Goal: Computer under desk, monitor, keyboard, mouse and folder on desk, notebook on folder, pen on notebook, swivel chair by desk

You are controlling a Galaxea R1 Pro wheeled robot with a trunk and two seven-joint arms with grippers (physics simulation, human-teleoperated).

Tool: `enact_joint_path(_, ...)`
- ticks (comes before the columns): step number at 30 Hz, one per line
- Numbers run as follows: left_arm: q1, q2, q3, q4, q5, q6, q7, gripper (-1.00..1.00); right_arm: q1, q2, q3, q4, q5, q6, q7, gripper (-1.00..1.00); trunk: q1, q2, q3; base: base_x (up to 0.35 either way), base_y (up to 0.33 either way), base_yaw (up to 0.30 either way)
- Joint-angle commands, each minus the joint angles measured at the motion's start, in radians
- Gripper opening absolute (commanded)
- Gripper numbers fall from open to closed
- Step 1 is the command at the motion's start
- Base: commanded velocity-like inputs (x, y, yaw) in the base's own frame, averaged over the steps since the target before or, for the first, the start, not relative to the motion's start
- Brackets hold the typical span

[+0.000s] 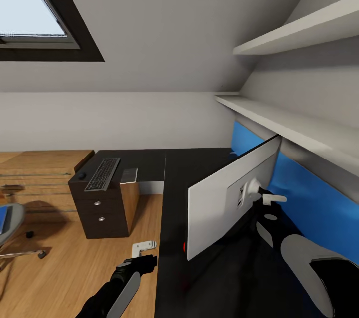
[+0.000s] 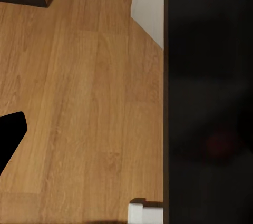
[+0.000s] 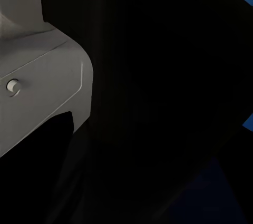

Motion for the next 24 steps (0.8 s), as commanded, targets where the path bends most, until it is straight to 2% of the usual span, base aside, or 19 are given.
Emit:
enact_joint_path(1,-0.001,0.001,-0.003,-0.001,0.01,0.002,0.009,1.0,-0.002,0.0,0.004,0.0,-0.005,-0.006,-0.003,-1.0,0.0,-0.002,-0.002,0.0,0.0,0.1)
enact_joint_path(8,-0.001,0.001,-0.003,-0.001,0.01,0.002,0.009,1.0,-0.002,0.0,0.003,0.0,-0.005,-0.005,-0.003,-1.0,0.0,-0.002,-0.002,0.0,0.0,0.148)
enact_joint_path(24,-0.001,0.001,-0.003,-0.001,0.011,0.002,0.009,1.0,-0.002,0.0,0.002,-0.002,-0.006,-0.004,-0.003,-1.0,0.0,-0.002,-0.002,0.0,0.0,0.009)
